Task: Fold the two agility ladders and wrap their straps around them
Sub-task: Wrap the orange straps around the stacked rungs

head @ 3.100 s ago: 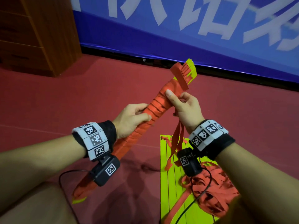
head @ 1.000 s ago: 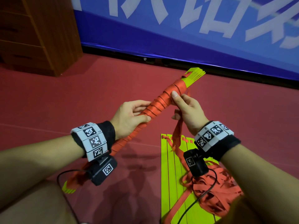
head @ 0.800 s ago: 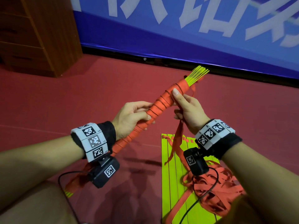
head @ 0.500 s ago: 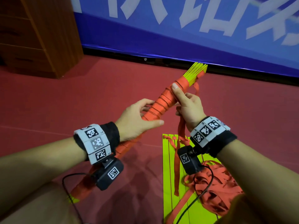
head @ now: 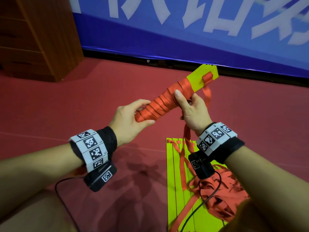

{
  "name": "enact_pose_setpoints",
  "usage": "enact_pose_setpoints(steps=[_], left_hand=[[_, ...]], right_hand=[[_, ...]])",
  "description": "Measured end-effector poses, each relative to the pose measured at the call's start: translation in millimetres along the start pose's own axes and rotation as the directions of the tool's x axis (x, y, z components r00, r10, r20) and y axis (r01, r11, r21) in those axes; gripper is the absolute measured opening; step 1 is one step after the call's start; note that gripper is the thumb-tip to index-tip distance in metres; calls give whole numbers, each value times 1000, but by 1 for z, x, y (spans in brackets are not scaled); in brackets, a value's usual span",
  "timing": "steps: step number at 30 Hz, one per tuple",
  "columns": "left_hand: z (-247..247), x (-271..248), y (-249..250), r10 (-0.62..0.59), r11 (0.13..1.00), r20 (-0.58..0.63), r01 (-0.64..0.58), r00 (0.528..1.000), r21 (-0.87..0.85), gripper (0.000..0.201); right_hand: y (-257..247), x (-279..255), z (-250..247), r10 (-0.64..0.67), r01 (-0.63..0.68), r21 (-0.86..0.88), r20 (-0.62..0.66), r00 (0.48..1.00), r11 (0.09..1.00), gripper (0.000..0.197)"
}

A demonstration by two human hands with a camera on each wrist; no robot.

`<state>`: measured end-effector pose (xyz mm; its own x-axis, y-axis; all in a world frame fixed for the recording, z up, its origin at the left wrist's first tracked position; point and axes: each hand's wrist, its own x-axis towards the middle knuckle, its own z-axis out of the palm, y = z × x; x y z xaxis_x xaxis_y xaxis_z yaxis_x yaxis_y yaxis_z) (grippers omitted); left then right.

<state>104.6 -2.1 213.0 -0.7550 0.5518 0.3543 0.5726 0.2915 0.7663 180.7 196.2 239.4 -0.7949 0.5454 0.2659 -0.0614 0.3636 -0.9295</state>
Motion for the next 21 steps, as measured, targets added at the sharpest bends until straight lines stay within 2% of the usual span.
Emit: enact_pose_setpoints(steps=[3, 6, 14, 21], left_hand=[[1, -1, 1, -37, 998, -12, 36, 999, -58, 50], [3, 0, 2, -88, 985, -4, 87, 996, -151, 50], [0, -1, 7, -131, 954, 57, 141, 990, -265, 53], [0, -1, 9, -172, 913, 132, 208, 976, -350, 47]], right_hand=[[0, 0, 0, -27, 27, 5, 48, 998, 1000, 12], [0, 1, 0, -59, 58, 6, 65, 996, 998, 16], [0, 3, -4, -76, 75, 13, 74, 994, 997, 18], [2, 3, -3, 8, -11, 30, 94, 996, 999, 30]])
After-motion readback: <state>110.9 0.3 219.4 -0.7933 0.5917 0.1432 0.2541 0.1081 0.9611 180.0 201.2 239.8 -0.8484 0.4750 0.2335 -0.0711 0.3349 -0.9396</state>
